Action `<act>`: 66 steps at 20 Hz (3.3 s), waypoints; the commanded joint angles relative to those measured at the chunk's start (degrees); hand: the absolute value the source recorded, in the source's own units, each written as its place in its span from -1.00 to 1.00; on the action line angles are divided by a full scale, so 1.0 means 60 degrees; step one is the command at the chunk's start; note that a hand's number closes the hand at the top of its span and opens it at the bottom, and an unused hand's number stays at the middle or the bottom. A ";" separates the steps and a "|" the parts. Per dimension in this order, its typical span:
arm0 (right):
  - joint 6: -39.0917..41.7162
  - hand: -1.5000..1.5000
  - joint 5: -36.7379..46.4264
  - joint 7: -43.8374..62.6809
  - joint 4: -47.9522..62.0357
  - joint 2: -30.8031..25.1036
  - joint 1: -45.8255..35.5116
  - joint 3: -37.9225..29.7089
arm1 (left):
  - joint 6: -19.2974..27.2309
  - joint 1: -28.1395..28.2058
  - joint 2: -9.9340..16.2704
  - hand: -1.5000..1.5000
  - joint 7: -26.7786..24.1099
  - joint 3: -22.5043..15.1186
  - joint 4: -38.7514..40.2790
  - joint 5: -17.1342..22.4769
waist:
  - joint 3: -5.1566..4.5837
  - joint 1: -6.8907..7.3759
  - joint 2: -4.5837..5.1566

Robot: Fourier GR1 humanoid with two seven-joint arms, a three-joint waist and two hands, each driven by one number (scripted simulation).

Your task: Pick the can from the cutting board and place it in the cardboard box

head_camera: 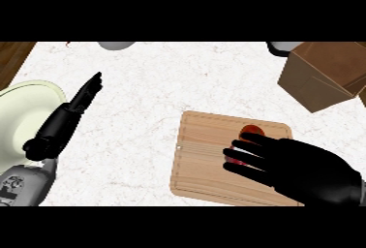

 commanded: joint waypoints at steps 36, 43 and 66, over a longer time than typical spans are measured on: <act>-0.1323 -1.00 0.5903 -0.1860 0.3853 0.3596 0.0418 -0.0452 | -0.1567 0.0180 -0.1588 0.00 0.0604 0.1626 -0.0517 -0.1705 | 0.0002 0.0018 0.0010; -0.1969 -1.00 0.6263 -0.2834 0.4742 0.3571 0.0586 -0.0875 | -0.1643 0.0240 -0.1856 0.00 -0.0185 0.1810 0.0031 -0.2094 | 0.0002 0.0009 0.0011; -0.4481 1.00 0.5269 0.1305 0.8775 0.7170 -0.2556 -0.4240 | -0.2157 0.0019 -0.2038 0.00 0.0332 0.1748 -0.0474 -0.1958 | 0.0012 0.0448 0.0131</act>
